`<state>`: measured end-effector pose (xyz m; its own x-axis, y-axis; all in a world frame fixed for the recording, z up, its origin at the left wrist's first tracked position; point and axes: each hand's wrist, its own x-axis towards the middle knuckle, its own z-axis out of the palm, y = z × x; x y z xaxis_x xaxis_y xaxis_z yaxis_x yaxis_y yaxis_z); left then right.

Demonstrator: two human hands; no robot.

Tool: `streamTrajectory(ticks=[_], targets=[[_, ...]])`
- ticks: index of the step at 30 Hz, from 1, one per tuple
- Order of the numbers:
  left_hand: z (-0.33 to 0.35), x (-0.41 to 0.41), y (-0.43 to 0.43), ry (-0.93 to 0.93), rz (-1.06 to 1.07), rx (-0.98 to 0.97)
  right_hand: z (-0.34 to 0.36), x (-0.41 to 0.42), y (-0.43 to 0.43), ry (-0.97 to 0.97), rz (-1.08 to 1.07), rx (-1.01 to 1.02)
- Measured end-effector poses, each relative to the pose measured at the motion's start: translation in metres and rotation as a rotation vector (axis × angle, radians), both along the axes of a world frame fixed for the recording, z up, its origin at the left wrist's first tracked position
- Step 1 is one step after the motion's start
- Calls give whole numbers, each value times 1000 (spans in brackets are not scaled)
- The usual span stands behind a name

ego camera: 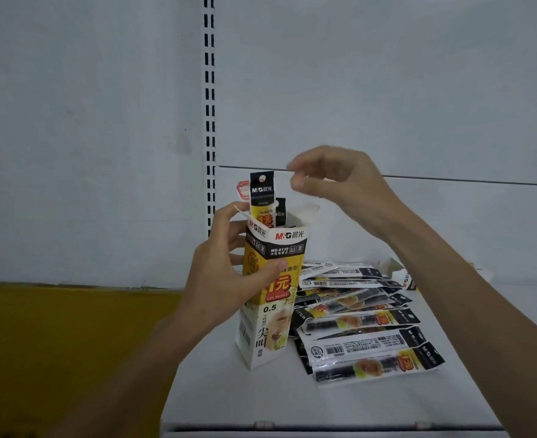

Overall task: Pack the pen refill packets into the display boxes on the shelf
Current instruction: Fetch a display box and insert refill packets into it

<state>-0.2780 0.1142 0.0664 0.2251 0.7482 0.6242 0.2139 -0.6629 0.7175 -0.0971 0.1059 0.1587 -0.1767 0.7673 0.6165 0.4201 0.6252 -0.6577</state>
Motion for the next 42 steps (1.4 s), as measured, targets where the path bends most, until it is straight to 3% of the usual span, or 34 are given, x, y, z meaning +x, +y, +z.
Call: streamTrajectory(ticks=[3,11,19,27,30,33,34,38,42], targets=[[1,2,-1,10,10,6,-10,-6,2,-183,-57,-49],[3,11,2,35,0,31,-21,-12,0,-165,-18,50],[-1,11,6,5,25,30,-21,-7,-2,-126,-72,16],[0,11,5,19,26,45,-6,-11,-6,-340,-45,-146],[-1,7,7,-8,52,31,-10,-3,-5,-226,27,-188],[-1,3,8,-24,56,30,-24,8,4,38,-83,-59],[-1,2,8,-20,53,34,-30,13,9,4,-165,-64],[-3,3,7,-32,53,31,-74,30,29,-540,-338,-390],[-8,5,4,-111,92,21,-116,36,47,-817,-448,-298]])
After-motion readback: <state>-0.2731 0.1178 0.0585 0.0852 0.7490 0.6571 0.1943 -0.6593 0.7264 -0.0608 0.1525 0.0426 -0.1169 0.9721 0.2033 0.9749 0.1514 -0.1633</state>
